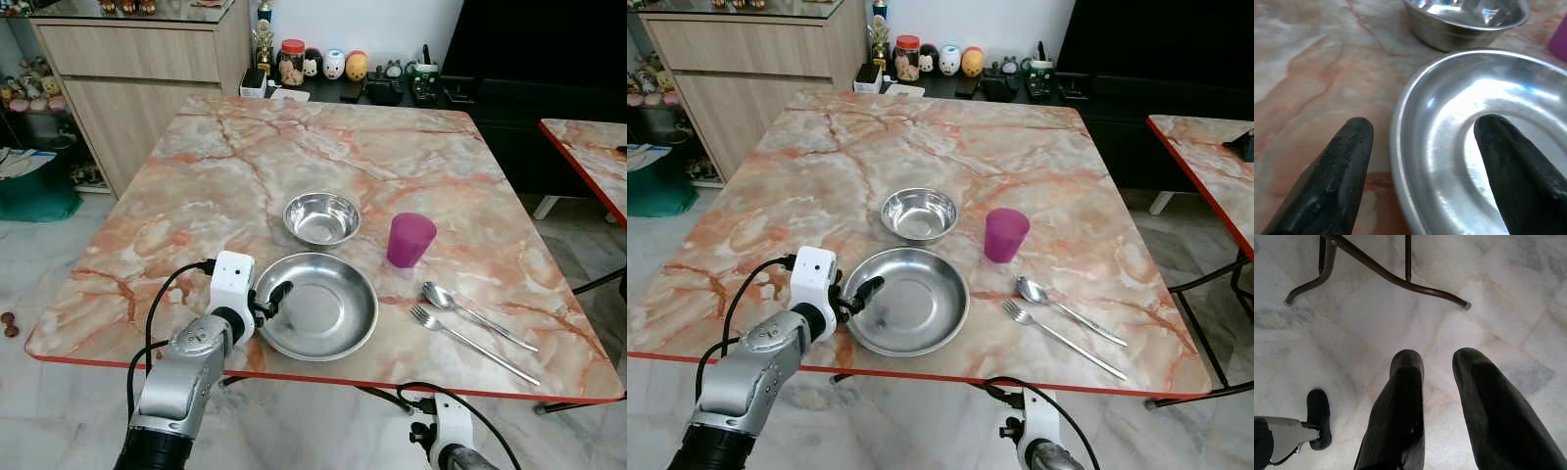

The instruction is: Setting the table

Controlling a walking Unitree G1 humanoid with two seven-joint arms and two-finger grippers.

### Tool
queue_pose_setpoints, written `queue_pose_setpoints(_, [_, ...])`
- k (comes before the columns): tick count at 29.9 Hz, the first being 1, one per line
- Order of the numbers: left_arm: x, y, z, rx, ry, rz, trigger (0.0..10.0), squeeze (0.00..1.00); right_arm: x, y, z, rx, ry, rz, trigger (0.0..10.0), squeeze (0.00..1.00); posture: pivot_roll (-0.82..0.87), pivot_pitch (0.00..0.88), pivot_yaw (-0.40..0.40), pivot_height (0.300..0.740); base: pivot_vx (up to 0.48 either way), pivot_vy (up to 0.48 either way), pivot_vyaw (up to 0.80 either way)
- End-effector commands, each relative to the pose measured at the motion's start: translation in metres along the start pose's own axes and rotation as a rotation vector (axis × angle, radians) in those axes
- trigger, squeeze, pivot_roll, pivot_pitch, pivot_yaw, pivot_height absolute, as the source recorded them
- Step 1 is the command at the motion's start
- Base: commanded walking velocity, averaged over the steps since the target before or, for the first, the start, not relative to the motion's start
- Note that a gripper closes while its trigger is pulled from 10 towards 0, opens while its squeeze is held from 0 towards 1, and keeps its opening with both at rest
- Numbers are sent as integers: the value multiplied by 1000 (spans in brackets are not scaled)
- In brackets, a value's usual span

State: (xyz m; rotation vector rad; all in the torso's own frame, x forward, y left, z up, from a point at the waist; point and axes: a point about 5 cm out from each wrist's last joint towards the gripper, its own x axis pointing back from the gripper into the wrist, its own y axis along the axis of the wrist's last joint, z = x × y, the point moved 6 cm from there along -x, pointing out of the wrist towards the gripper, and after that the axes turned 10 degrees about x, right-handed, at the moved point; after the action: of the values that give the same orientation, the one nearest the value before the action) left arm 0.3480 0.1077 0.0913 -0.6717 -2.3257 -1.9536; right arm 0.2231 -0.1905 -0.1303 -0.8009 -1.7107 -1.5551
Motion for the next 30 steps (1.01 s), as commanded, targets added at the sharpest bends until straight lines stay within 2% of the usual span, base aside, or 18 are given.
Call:
queue_pose_setpoints(1, [-2, 0, 0, -24, 12, -6, 10000, 0, 0, 1, -3, 10, -5, 1, 10000, 0, 143, 0, -65, 740, 0, 0, 0])
queue_pose_setpoints(5, [-4, 1, 8, -19, 52, -22, 10000, 0, 0, 2, -3, 15, -3, 1, 10000, 0, 141, 0, -66, 740, 0, 0, 0])
queue_pose_setpoints(12, [-4, -2, 10, -15, 60, -14, 10000, 0, 0, 2, -2, 19, -1, 0, 10000, 0, 143, 0, -66, 740, 0, 0, 0])
queue_pose_setpoints(21, [-5, -17, 15, -31, 85, 28, 10000, 0, 0, 1, -3, 24, 1, 1, 10000, 0, 141, 0, -64, 740, 0, 0, 0])
queue_pose_setpoints(24, [-4, -20, 22, -29, 118, 39, 10000, 0, 0, 2, -3, 27, 2, 1, 10000, 0, 140, 0, -64, 740, 0, 0, 0])
queue_pose_setpoints(30, [-4, -22, 21, -31, 110, 51, 10000, 0, 0, 1, -3, 33, 4, 2, 10000, 0, 141, 0, -65, 740, 0, 0, 0])
